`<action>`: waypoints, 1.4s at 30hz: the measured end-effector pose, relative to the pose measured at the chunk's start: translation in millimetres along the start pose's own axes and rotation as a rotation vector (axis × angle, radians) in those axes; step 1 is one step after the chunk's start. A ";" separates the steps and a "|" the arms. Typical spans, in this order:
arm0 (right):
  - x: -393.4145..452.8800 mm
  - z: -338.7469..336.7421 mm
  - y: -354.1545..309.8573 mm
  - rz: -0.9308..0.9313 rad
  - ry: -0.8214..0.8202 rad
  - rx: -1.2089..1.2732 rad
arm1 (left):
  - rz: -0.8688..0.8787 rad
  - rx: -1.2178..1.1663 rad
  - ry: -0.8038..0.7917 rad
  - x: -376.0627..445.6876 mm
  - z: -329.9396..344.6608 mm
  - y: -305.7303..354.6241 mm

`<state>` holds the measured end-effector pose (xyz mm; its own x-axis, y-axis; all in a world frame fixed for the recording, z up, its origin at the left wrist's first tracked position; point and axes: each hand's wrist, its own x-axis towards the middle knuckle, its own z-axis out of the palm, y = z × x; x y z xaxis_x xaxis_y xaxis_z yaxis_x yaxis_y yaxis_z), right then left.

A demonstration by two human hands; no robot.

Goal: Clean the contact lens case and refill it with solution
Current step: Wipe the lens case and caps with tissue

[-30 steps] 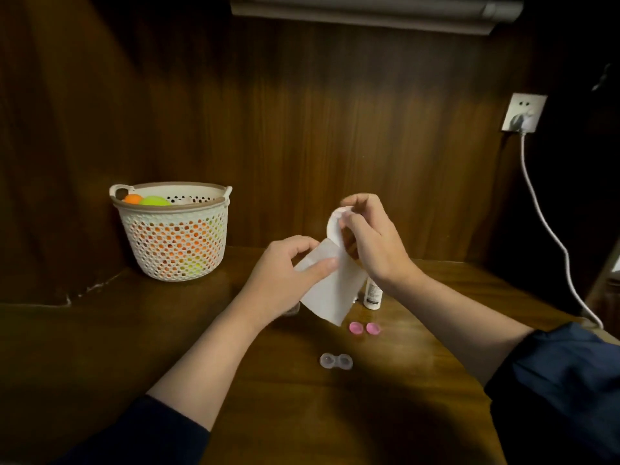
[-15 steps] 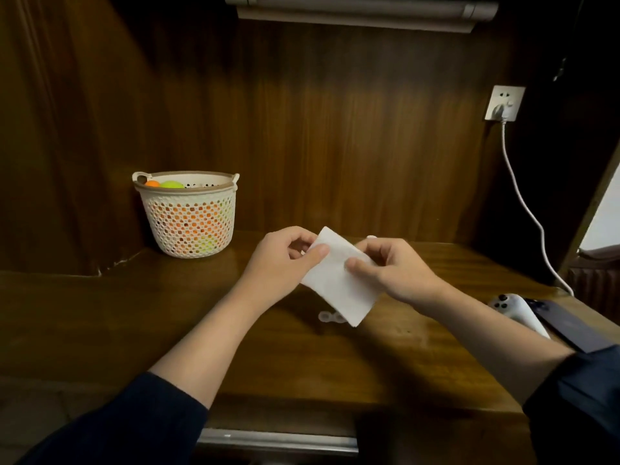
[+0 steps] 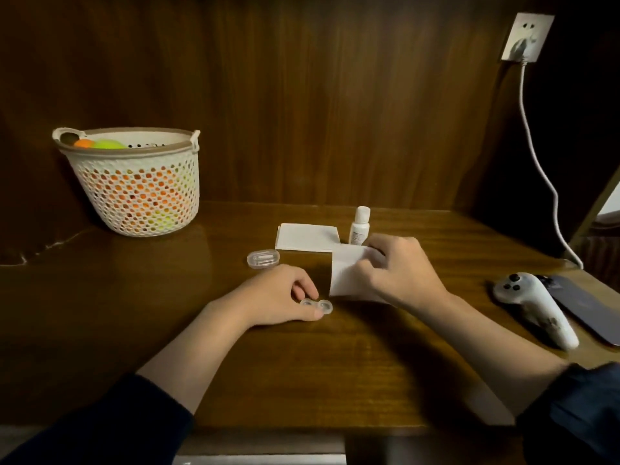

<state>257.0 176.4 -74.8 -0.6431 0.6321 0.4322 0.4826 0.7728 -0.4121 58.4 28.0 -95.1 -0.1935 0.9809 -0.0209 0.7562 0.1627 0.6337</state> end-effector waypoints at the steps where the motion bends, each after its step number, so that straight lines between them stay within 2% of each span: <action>1: 4.4 4.4 -0.2 -0.017 0.035 0.029 | 0.013 -0.025 -0.008 2.5 -1.5 -1.2; 4: 20.2 11.8 -7.6 -0.042 0.168 0.135 | 0.037 -0.101 -0.017 6.2 -12.7 -4.4; 9: 45.7 25.8 -24.4 -0.058 0.356 0.281 | 0.041 -0.295 0.276 15.4 -43.6 -14.2; 11: 51.5 38.7 -29.7 -0.033 0.336 0.369 | 0.023 -0.365 0.411 20.9 -41.3 -20.0; 13: 52.1 53.9 -32.3 -0.015 0.252 0.466 | -0.003 -0.436 0.476 26.3 -31.5 -26.7; 20: 48.7 68.4 -31.6 -0.114 0.060 0.361 | -0.036 -0.737 0.408 31.7 -21.6 -38.9; 27: 44.9 62.2 -33.9 -0.167 -0.001 0.404 | -0.090 -1.061 0.323 26.9 -26.1 -37.5; 32: 44.8 59.4 -32.0 -0.212 -0.137 0.439 | -0.083 -1.024 0.347 22.3 -26.8 -37.9; 42: 43.6 60.6 -27.6 -0.180 -0.192 0.741 | -0.051 -1.104 0.300 18.7 -24.9 -33.7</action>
<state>179.5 179.2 -93.1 -0.7977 0.4282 0.4247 -0.1171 0.5808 -0.8056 13.7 38.2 -97.6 -0.4620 0.8865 0.0253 -0.1897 -0.1267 0.9736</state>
